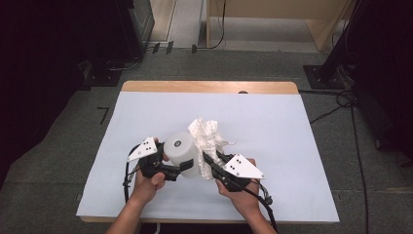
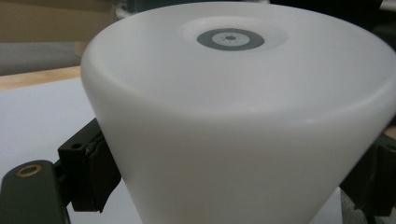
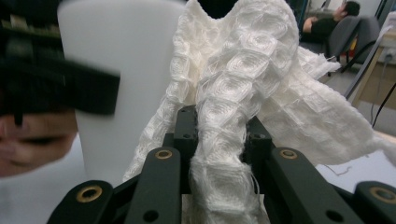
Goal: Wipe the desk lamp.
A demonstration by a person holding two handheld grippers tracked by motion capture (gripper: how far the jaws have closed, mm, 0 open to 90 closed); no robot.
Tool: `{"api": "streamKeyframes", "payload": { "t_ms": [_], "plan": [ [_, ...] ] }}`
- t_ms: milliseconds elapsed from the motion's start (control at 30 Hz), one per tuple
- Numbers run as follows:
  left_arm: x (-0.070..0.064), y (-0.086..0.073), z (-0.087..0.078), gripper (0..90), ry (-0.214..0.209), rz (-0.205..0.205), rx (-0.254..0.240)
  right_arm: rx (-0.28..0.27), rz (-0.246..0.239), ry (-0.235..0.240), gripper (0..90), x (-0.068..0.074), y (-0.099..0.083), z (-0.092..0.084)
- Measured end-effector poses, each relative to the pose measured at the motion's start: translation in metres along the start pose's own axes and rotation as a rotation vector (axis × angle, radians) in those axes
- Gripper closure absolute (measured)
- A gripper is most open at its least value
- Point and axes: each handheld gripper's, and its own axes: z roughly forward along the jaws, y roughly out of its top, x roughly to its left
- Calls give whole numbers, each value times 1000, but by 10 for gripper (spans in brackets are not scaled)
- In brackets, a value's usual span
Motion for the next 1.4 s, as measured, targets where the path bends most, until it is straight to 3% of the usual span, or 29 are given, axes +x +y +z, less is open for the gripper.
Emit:
{"api": "streamKeyframes", "payload": {
  "t_ms": [167,467,567,800,900,1067,1300,1400],
  "plan": [
    [5,-2,-1,91,23,-6,7,38,8,3,731,4,-10,8],
    [-11,-11,19,91,15,71,99,-25,17,-23,732,-3,6,-4],
    [-11,-10,18,91,23,62,84,-31,23,-23,731,-6,6,-5],
    [-3,-2,4,91,78,17,6,33,21,-5,728,0,-8,7],
    [1,-2,0,90,110,23,-12,64,18,0,727,0,-13,11],
    [7,-9,4,90,245,69,1,55,41,-27,726,-11,-12,8],
    [18,-25,13,89,517,187,62,12,80,-107,727,-36,-5,-7],
    [21,-32,16,89,576,212,86,-3,85,-133,728,-45,-3,-13]
  ]
}}
